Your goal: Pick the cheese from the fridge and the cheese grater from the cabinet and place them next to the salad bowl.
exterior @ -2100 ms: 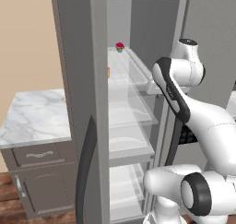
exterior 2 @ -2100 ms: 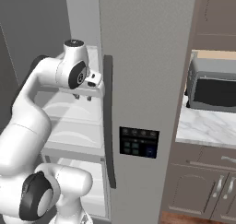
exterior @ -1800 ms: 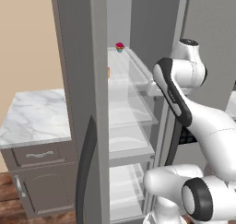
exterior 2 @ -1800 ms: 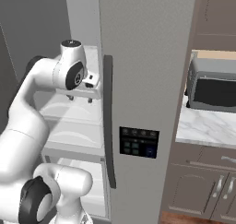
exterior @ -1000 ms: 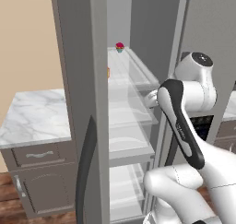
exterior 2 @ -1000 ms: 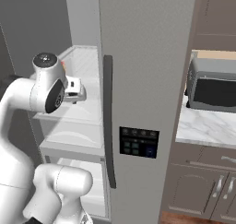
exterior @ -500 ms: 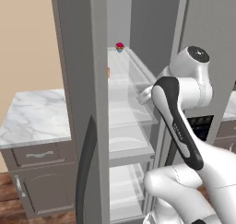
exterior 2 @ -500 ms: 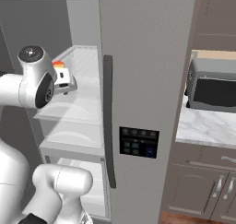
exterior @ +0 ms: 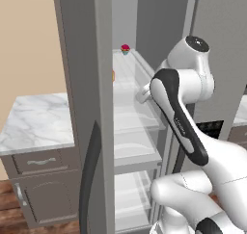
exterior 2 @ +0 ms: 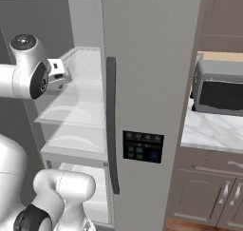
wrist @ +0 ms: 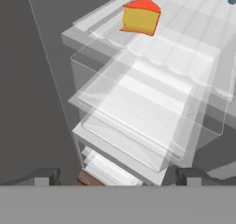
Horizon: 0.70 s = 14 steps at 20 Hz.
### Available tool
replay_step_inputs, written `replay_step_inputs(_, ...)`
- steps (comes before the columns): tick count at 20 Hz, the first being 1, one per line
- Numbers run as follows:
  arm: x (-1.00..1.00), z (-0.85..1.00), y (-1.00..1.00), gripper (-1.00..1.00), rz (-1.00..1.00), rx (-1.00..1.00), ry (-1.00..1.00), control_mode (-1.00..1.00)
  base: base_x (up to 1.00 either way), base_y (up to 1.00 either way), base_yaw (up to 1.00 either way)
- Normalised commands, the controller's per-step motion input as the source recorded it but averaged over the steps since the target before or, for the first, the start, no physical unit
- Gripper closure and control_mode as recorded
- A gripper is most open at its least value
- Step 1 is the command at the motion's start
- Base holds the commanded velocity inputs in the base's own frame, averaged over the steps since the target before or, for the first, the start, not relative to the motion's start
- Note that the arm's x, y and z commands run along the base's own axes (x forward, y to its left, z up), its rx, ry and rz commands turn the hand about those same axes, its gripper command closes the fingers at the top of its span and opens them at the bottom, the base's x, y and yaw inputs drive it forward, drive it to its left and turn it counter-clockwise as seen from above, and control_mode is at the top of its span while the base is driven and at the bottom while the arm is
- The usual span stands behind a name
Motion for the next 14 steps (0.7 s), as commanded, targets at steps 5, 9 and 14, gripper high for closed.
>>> replay_step_inputs(5,0.24,0.00,0.18,-1.00,0.12,0.00,-0.06,-1.00,0.00,0.00,0.00)
replay_step_inputs(9,0.24,0.00,0.12,-1.00,0.12,-0.02,-0.11,-1.00,0.00,0.00,0.00)
replay_step_inputs(14,0.23,0.00,0.08,-1.00,0.07,-0.07,-0.08,-1.00,0.00,0.00,0.00)
